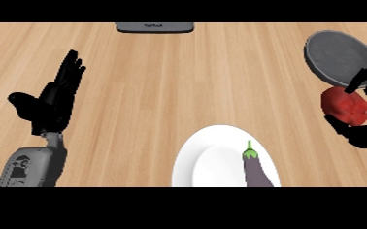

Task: Pick the bell pepper from the plate and place it in the pan

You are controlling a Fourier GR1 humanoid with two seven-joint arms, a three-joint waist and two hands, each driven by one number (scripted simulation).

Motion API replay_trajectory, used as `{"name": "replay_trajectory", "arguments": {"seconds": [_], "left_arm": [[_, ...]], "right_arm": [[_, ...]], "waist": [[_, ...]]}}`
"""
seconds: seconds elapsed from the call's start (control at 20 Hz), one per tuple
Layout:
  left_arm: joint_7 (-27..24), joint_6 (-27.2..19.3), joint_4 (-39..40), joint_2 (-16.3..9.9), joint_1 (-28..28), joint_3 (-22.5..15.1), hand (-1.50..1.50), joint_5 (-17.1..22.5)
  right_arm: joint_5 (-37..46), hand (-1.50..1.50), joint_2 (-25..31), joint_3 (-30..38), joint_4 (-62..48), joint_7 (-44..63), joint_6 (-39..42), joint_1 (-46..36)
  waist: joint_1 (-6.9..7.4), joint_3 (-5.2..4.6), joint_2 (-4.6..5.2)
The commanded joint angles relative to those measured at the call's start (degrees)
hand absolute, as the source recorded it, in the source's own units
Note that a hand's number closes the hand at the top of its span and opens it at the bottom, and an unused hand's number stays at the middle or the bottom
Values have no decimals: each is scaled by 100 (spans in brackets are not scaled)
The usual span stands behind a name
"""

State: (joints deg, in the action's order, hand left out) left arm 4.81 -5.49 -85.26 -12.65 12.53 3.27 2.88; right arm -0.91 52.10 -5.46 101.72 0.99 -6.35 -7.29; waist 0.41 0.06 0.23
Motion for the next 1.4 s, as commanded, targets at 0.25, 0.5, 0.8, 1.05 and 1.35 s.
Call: {"name": "replay_trajectory", "arguments": {"seconds": [0.25, 0.5, 0.8, 1.05, 1.35], "left_arm": [[-69, 11, 292, 181, 320, -174, 0, -138], [-357, 165, 449, 161, 297, -105, 0, -50], [-112, 219, 255, 125, 462, -132, 0, -9], [-220, 325, 355, 133, 499, -170, 0, 5], [-166, 259, 351, 218, 565, -236, 0, -43]], "right_arm": [[425, 150, -257, 403, -3808, -1612, 484, -1726], [1269, 150, -222, 430, -5290, -2487, -192, -2294], [1597, 150, -592, 485, -6973, -2922, -578, -3238], [1759, 150, -730, 531, -7795, -3196, -773, -3642], [1508, -150, -827, 545, -8577, -3060, 826, -3788]], "waist": [[253, 7, 74], [367, 14, 152], [553, 29, 185], [659, 37, 244], [735, 45, 291]]}}
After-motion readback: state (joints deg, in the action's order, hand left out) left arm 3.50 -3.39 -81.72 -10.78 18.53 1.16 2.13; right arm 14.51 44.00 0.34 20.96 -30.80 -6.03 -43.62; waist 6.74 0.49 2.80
